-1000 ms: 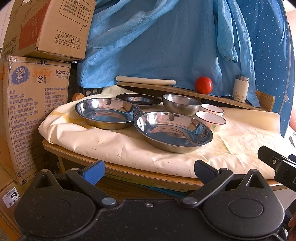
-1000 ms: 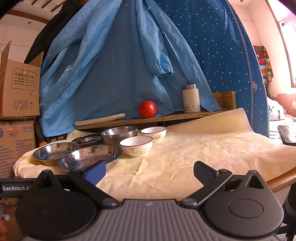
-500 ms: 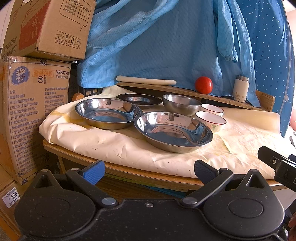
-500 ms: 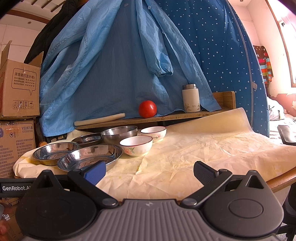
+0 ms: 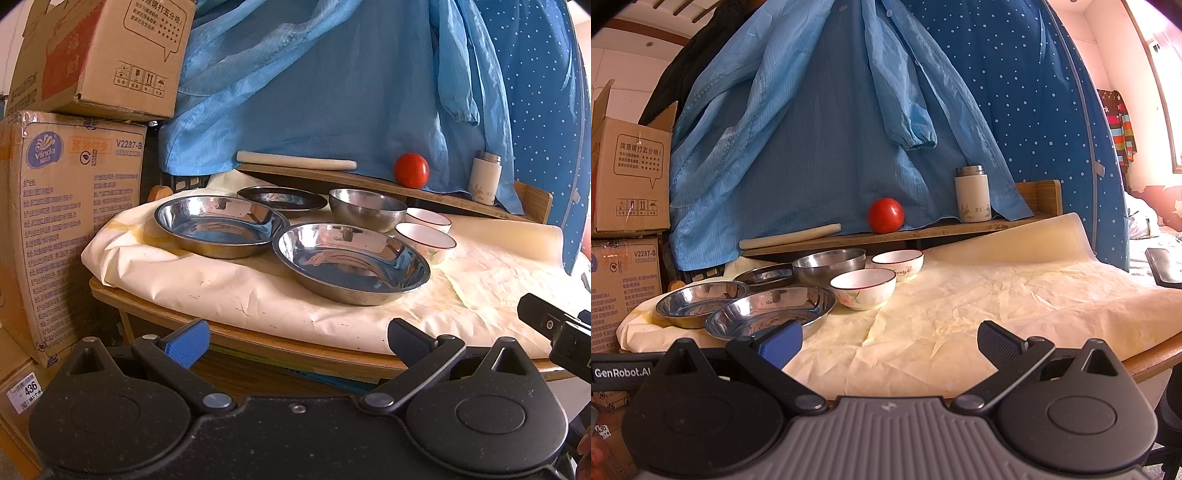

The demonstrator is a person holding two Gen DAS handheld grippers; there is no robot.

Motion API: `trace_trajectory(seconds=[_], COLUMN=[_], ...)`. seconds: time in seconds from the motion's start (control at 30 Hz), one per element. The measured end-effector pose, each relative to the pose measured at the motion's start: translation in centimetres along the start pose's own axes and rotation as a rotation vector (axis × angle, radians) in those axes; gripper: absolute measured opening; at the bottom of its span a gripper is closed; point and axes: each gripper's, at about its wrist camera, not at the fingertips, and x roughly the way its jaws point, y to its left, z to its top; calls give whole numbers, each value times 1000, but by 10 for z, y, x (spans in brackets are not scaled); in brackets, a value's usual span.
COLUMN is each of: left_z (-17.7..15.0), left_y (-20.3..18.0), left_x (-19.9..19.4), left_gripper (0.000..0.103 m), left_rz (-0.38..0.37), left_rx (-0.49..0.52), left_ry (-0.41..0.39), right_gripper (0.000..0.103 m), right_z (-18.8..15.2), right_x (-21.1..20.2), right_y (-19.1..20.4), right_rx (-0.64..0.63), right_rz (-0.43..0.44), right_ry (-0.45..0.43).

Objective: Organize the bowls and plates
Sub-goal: 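Reach both grippers to a large steel plate's rim and close on it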

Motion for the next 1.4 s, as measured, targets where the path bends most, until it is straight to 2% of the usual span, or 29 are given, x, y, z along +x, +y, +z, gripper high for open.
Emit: trace_trajectory(seconds=[0.27,0.6,0.93,1.13,1.4], left_z=[2,29,65,76,78], left_y=[3,40,81,92,106], left_x=[0,5,51,81,101], left_gripper=[102,102,102,102,102], left_rz=[20,88,119,168,140], left_rx=[-7,-114,-211,-200,-214], left_ry=[-15,-125,-102,-61,-43], right_gripper=[103,103,103,103,103], right_z=[-1,10,54,68,81], right_x=[2,19,84,131,193], right_y=[-1,12,35,62,92], right_rx=[-13,-104,-144,-218,-215], right_rz=[11,59,277,366,513], right_ry=[-6,-21,49,108,243])
